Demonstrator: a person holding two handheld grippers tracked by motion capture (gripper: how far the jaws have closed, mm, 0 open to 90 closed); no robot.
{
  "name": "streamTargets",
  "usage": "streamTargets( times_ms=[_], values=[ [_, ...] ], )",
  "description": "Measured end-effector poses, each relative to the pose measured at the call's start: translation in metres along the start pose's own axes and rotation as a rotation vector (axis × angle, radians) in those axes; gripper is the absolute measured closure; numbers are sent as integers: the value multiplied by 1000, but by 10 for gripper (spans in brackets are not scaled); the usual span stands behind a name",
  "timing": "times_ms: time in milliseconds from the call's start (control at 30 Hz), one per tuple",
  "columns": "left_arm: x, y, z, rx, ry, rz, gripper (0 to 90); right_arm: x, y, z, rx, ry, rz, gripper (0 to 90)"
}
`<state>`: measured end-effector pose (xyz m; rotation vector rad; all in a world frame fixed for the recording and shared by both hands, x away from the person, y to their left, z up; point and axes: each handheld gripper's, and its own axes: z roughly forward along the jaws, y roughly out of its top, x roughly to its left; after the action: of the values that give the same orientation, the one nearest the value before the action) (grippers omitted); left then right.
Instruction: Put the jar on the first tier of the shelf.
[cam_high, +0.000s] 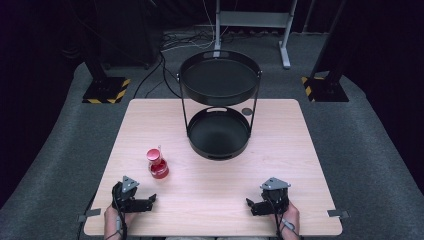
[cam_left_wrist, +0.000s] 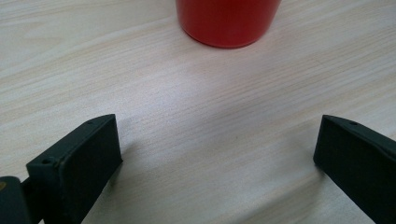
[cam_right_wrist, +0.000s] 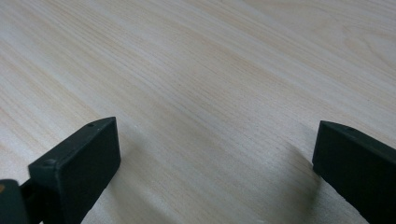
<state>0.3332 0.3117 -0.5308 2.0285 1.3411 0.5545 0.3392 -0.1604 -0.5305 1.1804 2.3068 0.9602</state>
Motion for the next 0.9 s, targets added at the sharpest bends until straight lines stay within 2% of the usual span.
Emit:
streamTargets(
  times_ms=[200,400,567,900],
  values=[
    [-2,0,-3,-10,7,-5,0,0,0,0,0,-1,0,0],
    [-4,1,-8,-56,6,-20,0,0,0,0,0,1,0,1],
    [-5,4,-13,-93,6,-8,0,0,0,0,1,2,2,0],
    [-4,11,-22,-158,7,-20,0,-1,0,1,4,14,4,3]
  ],
)
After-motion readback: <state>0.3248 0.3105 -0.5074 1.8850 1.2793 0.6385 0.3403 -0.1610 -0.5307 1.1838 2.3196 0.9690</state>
